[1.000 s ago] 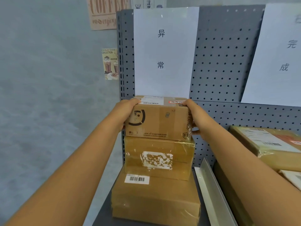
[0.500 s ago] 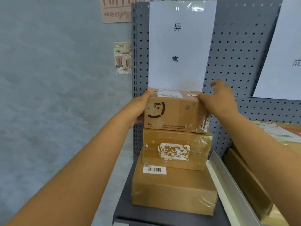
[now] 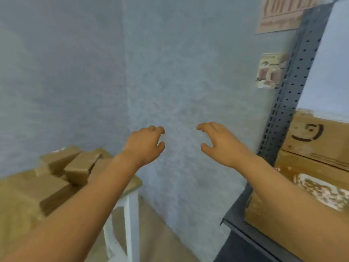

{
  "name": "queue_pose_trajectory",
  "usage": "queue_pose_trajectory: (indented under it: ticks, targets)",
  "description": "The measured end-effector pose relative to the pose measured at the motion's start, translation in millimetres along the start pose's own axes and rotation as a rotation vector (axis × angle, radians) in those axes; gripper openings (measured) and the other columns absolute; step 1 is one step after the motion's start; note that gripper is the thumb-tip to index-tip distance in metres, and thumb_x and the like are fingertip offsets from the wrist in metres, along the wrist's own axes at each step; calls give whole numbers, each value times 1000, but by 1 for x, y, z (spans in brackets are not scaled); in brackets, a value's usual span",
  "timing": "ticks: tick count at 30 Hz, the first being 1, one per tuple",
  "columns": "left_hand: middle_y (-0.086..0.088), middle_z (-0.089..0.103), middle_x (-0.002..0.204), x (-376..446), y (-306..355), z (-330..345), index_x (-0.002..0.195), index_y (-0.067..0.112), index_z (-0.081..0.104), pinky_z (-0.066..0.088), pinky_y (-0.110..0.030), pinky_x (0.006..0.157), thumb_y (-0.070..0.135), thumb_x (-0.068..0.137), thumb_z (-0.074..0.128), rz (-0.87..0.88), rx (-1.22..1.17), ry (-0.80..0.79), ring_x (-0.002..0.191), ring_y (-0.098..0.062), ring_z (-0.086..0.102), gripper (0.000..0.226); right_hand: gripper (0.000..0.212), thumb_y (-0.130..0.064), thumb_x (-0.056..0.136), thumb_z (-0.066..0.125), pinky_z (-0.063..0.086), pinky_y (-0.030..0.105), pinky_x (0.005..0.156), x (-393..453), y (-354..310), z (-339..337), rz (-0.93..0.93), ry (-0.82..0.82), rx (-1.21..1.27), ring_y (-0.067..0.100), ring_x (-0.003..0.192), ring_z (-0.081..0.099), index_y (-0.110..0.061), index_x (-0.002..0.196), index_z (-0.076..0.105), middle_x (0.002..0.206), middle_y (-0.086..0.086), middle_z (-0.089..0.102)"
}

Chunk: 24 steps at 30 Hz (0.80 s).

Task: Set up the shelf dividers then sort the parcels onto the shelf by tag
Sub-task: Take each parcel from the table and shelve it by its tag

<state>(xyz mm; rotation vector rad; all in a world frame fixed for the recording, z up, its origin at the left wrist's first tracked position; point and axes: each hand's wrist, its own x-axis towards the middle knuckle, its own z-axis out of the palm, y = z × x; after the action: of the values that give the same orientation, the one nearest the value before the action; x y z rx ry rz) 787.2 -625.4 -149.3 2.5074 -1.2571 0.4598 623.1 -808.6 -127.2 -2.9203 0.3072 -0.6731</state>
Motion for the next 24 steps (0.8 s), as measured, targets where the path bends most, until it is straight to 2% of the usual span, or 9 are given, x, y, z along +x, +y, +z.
queue_pose_trajectory:
  ticks: [4,8,11,16,18,20,24]
  targets:
    - [-6,58,131,-89,-76,-19,139,22,46,50,-40,90,36,98,46,-206,190,-73,116,-31,58,43,56,-27,96,57,36,37,109,9,-60,64,-129,-151,74,26,134,42,-21,149,39,144,5,46]
    - [-5,58,133,-172,-126,-38,131,21,50,49,-37,83,35,96,45,-366,264,-136,113,-31,59,37,57,-29,96,57,38,38,107,3,-127,117,-211,-260,129,26,132,42,-23,149,38,142,4,46]
    - [-3,58,133,-219,-159,-52,138,25,46,47,-37,86,41,97,46,-455,305,-149,114,-28,59,44,61,-29,95,58,38,37,106,5,-174,141,-284,-330,158,28,132,42,-22,151,36,145,6,44]
    - [-3,58,131,-258,-213,-61,140,24,45,48,-37,90,40,98,47,-551,299,-173,115,-26,59,45,57,-33,94,60,43,41,105,20,-228,169,-301,-354,235,27,131,47,-26,147,41,147,2,46]
    - [-2,57,132,-263,-237,-57,141,25,45,48,-37,90,41,98,48,-597,270,-183,117,-26,59,46,55,-30,94,62,45,36,100,28,-247,184,-291,-365,290,23,128,49,-25,145,42,144,1,49]
    - [-3,56,133,-263,-259,-48,142,24,43,49,-39,93,41,98,49,-620,210,-211,118,-25,58,48,54,-29,94,62,44,32,95,37,-261,202,-249,-389,331,20,126,50,-24,144,43,141,0,50]
    - [-3,55,133,-255,-294,-20,145,23,41,50,-41,93,41,98,50,-608,134,-279,116,-25,59,51,52,-29,94,63,44,32,98,49,-278,237,-120,-449,384,21,124,51,-23,143,45,137,4,51]
